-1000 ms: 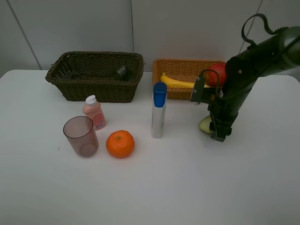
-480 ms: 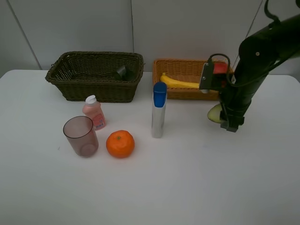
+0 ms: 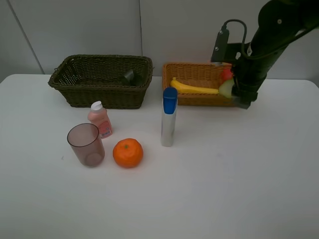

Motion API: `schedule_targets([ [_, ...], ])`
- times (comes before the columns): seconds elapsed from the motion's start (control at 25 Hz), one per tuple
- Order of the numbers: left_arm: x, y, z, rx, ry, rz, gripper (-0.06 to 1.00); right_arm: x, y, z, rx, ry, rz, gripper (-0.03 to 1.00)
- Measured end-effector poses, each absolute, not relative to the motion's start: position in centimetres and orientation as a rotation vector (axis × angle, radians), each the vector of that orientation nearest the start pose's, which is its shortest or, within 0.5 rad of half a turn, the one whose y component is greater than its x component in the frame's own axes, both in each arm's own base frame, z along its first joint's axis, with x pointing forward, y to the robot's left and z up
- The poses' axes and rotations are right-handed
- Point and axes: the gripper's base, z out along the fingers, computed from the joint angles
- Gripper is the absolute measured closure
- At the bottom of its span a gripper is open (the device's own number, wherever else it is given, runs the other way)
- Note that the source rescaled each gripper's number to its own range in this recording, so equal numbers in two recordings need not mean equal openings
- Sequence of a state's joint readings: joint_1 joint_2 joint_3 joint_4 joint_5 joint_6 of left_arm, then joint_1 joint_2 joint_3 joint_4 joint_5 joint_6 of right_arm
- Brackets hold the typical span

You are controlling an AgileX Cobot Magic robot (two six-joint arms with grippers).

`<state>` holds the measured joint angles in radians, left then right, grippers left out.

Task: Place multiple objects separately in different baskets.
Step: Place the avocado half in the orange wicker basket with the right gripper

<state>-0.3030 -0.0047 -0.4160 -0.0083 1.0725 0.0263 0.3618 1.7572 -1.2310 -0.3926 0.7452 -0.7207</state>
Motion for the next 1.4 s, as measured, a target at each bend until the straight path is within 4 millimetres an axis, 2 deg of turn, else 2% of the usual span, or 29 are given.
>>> schedule_targets([
  [0.2, 0.2, -0.1, 25.3, 0.351, 2.111, -0.172, -0.06, 37.1, 11.7, 24.4, -1.743, 2.015, -0.587, 0.52],
  [0.48, 0.2, -0.1, 25.3, 0.351, 2.111, -0.172, -0.06, 40.9, 13.5, 23.7, -1.733, 1.857, -0.605, 0.52],
  [0.72, 0.2, -0.1, 25.3, 0.351, 2.111, -0.172, -0.06, 43.9, 15.0, 21.8, -1.699, 1.767, -0.597, 0.52],
  [1.0, 0.2, -0.1, 25.3, 0.351, 2.111, -0.172, -0.06, 45.6, 16.0, 18.2, -1.722, 1.7, -0.592, 0.52],
  [1.28, 0.2, -0.1, 25.3, 0.351, 2.111, -0.172, -0.06, 46.6, 15.1, 16.0, -1.737, 1.718, -0.598, 0.52],
  [1.4, 0.2, -0.1, 25.3, 0.351, 2.111, -0.172, -0.06, 46.9, 14.4, 15.9, -1.723, 1.73, -0.604, 0.52],
])
